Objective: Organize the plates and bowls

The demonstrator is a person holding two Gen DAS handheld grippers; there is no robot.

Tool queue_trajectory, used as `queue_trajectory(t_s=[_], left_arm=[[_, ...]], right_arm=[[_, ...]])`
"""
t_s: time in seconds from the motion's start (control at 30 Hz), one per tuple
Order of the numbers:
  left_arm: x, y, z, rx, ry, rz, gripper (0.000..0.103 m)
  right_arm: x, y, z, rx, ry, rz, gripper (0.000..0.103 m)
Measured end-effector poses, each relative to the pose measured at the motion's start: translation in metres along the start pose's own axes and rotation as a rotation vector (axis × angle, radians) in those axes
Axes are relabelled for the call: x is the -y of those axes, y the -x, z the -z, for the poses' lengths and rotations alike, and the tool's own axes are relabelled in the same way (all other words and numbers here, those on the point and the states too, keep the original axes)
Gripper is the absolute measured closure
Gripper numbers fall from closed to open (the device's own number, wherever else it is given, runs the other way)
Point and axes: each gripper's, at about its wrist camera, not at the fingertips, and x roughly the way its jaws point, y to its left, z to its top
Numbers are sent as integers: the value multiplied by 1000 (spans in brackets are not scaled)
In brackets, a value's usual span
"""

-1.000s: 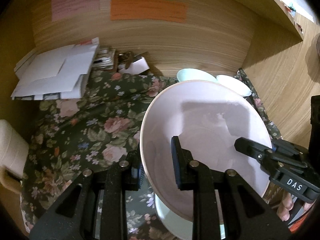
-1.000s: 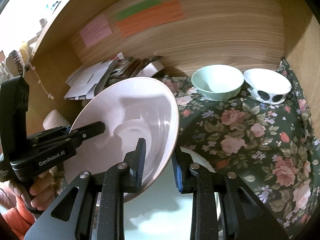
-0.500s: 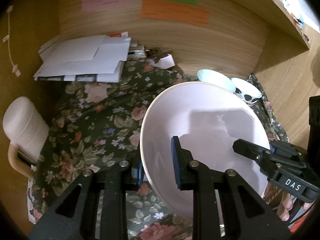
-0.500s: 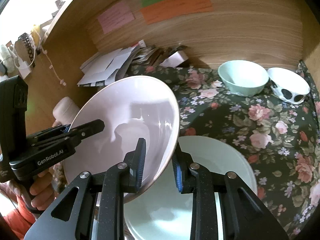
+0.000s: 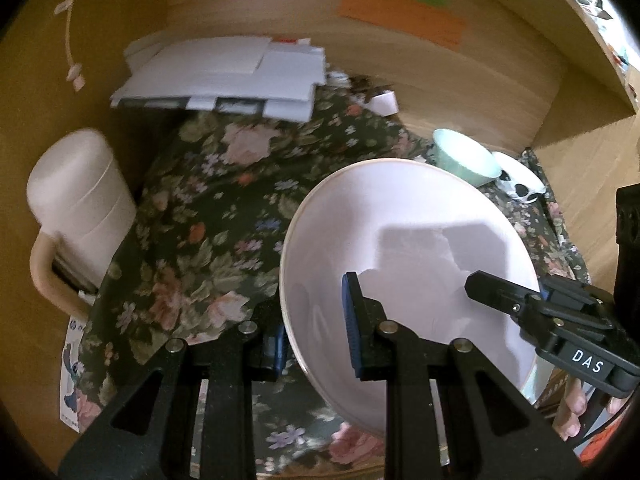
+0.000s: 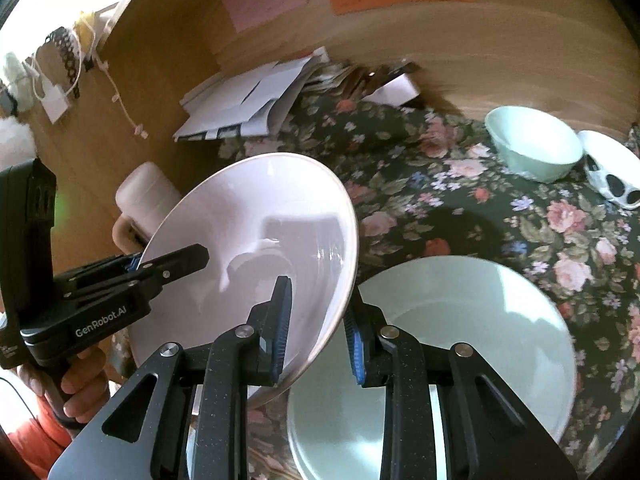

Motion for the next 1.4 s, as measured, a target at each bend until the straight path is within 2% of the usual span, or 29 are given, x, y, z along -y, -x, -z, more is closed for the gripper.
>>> queue_trajectory(t_s=[0.47, 0.77, 0.97, 1.1, 1.3, 1.4], left_arm=[[-42, -18, 26, -53, 74, -29, 80], [-54, -31, 35, -101, 105, -21, 80], [-53, -30, 35, -95, 94, -29, 80], [-54, -24, 33, -78, 87, -44, 80], [-51, -9, 22, -43, 86, -64, 80], [-44, -1, 16, -11, 67, -82, 74]], right_arm=[[-23, -48, 3, -109, 40, -20, 80], [-25, -65, 7, -147, 34, -15, 80], [-26, -67, 6, -159, 46, -14, 77], [-28, -59, 4, -126, 71, 19, 76], [-21, -35, -1, -68, 78, 12, 75], [-18, -21, -5, -31, 82, 13, 70]])
